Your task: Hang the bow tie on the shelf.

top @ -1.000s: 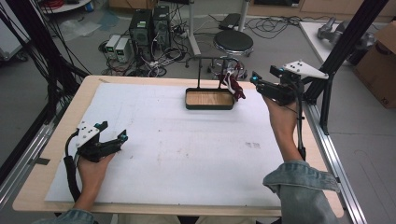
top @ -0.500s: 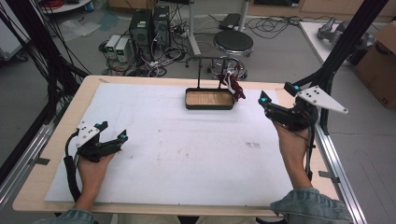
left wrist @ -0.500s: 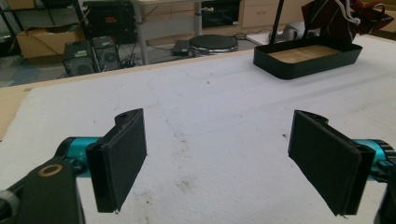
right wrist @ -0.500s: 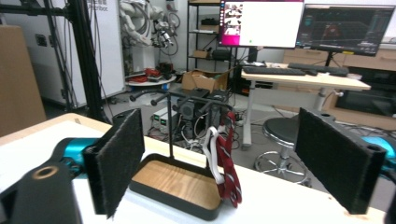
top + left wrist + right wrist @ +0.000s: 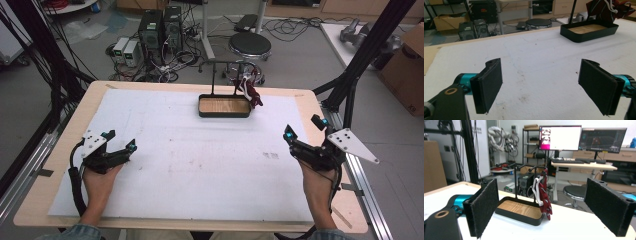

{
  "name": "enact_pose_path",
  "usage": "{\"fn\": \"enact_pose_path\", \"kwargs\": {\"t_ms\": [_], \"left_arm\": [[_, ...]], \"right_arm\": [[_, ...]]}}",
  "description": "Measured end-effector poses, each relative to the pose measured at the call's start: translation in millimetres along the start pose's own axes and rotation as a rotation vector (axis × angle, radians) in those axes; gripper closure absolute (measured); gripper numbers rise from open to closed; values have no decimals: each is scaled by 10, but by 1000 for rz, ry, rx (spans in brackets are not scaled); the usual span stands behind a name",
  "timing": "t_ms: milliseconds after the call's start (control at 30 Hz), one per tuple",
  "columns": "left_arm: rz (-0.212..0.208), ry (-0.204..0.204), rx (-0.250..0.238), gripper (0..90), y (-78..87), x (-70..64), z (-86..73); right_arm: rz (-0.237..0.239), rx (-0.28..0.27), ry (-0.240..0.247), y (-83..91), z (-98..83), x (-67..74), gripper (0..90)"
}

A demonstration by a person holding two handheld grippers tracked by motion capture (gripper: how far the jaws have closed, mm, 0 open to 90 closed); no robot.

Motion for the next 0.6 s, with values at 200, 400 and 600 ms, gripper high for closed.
{"fn": "enact_pose_path", "kwargs": {"t_ms": [200,400,600], "left_arm": [[0,0,1,195,1,-1,-1],[1,1,1,195,1,1,-1],[2,1,2,195,1,0,-2]], "right_arm": [[-2,3,-36,89,-260,-19,115],[-19,18,-63,166,-523,-76,115],[-31,48,-55,216,-770,-84,115]]}}
Point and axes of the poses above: each handheld gripper's, and its own axes: y roughly backward along the jaws, z roughly out of its top, x roughly to its left, the point moved 5 cm from there along -y, roughly forward along the jaws, and after that the axes turned 9 degrees about -z, right-handed, at the moved point
